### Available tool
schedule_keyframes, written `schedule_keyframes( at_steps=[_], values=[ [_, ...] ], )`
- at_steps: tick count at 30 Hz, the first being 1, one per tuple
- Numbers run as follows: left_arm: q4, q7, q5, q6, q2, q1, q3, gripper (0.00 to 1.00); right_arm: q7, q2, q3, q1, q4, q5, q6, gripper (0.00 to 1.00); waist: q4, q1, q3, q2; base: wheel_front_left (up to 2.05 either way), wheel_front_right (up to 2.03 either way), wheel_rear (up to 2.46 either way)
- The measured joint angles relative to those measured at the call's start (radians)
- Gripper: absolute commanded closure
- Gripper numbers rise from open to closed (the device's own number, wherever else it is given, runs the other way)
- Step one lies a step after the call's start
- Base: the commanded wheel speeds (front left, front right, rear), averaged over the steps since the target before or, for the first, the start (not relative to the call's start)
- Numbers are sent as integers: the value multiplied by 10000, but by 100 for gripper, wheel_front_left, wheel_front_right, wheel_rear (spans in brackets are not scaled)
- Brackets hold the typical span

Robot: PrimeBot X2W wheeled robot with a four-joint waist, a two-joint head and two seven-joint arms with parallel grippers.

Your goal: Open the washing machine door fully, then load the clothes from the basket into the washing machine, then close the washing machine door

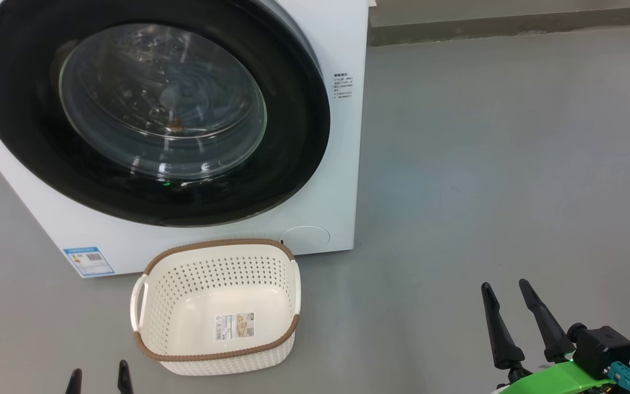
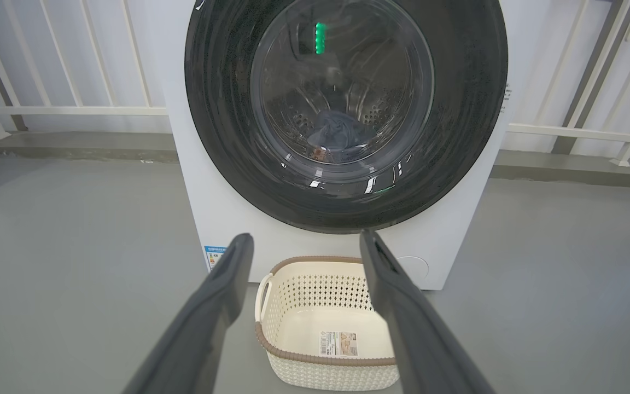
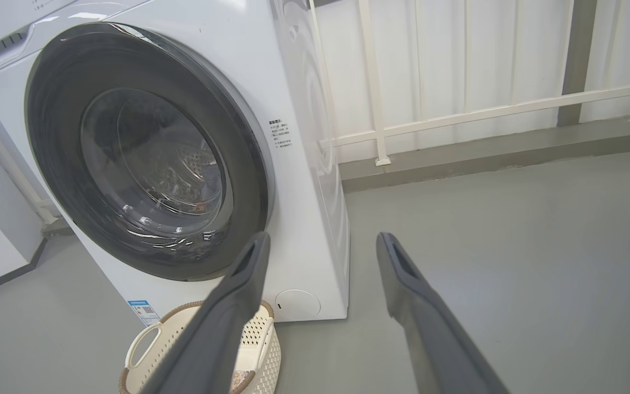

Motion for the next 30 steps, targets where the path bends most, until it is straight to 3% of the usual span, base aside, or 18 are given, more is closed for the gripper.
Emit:
schedule_keyframes(
  at_steps=[30],
  values=[
    [-13, 0, 0, 13, 2, 163, -21, 0, 0, 19, -107, 9, 491, -410, 0, 0, 146, 0, 67, 0, 0, 0, 0]
  ],
)
